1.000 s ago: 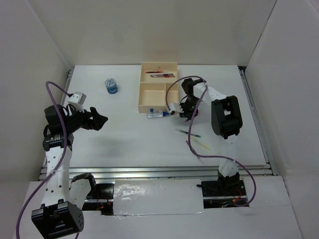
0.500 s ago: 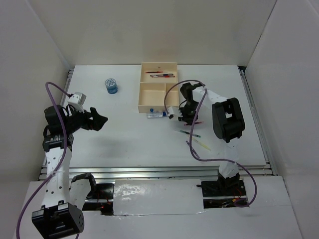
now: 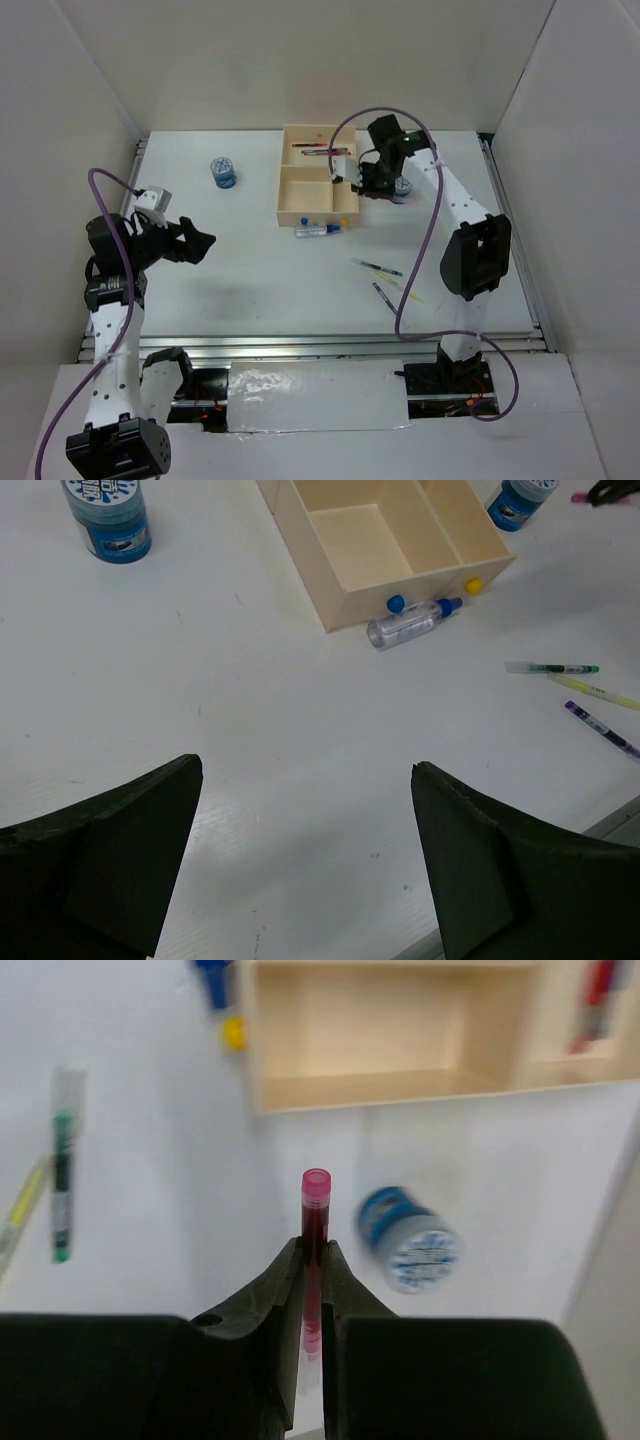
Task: Sort the stationery into containers
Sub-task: Pick up the pen from the center of the board, then place the pen in the storage box.
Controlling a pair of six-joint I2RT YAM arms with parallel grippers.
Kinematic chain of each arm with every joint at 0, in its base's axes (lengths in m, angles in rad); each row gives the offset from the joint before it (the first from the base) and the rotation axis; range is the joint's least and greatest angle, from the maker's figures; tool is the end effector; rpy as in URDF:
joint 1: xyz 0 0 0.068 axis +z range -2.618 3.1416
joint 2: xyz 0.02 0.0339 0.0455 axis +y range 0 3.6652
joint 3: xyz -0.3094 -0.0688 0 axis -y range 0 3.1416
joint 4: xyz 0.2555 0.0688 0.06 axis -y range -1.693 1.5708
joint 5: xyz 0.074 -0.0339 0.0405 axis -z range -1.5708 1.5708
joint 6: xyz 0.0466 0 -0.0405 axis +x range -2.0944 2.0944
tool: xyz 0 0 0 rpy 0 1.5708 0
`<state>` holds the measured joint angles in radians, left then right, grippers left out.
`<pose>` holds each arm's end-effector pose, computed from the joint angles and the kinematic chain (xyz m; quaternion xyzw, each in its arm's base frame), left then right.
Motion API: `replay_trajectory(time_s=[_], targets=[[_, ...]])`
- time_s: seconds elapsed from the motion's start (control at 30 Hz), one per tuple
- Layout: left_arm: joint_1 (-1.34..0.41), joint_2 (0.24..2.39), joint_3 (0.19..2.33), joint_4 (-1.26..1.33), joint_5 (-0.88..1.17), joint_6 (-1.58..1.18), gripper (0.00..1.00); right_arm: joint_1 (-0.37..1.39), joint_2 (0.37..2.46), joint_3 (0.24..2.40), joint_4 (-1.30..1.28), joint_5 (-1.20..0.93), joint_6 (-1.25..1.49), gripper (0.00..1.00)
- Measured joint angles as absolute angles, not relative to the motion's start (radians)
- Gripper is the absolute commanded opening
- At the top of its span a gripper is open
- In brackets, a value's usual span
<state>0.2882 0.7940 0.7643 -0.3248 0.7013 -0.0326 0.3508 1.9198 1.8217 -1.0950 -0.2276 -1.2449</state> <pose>0.1649 0.0175 0.3485 0.0706 0.7922 -0.2112 0.5681 0.4002 0.1576 0.3280 -0.7135 0.6661 0.0199 0.2164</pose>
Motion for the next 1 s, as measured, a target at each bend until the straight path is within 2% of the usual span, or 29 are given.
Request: replay_trajectory(time_s=[0.13,0.27,0.43,0.63,0.87,0.93,0.97,1.0], targets=[[0.288,0.792,0.764,-0.317,0.702,-0.036,0.98,0.361,1.951,2.029,-1.033,-0.225,-1.195,0.0],[0.286,0.799,0.764,-0.305,0.701,-0.046,0.98,0.39,2.01,2.163,-0.857,-0.225,-1.156,0.0],[0.286,0.812,0.763,-0.274,0.7,-0.064,0.98,0.433,2.119,2.182,-0.606,-0.249,-1.097,0.0],[0.286,0.827,0.749,-0.242,0.7,-0.086,0.97,0.466,2.317,2.265,-0.471,-0.255,-1.041,0.0],[0.286,0.83,0.716,-0.238,0.694,-0.086,0.98,0.472,2.43,2.282,-0.368,-0.247,-1.021,0.0],[0.286,0.83,0.715,-0.239,0.692,-0.086,0.99,0.471,2.452,2.286,-0.337,-0.24,-1.018,0.07],[0.286,0.83,0.715,-0.238,0.692,-0.086,0.99,0.471,2.459,2.286,-0.324,-0.234,-1.015,0.15],[0.286,0.83,0.715,-0.238,0.692,-0.086,0.99,0.471,2.465,2.286,-0.314,-0.228,-1.012,0.29]])
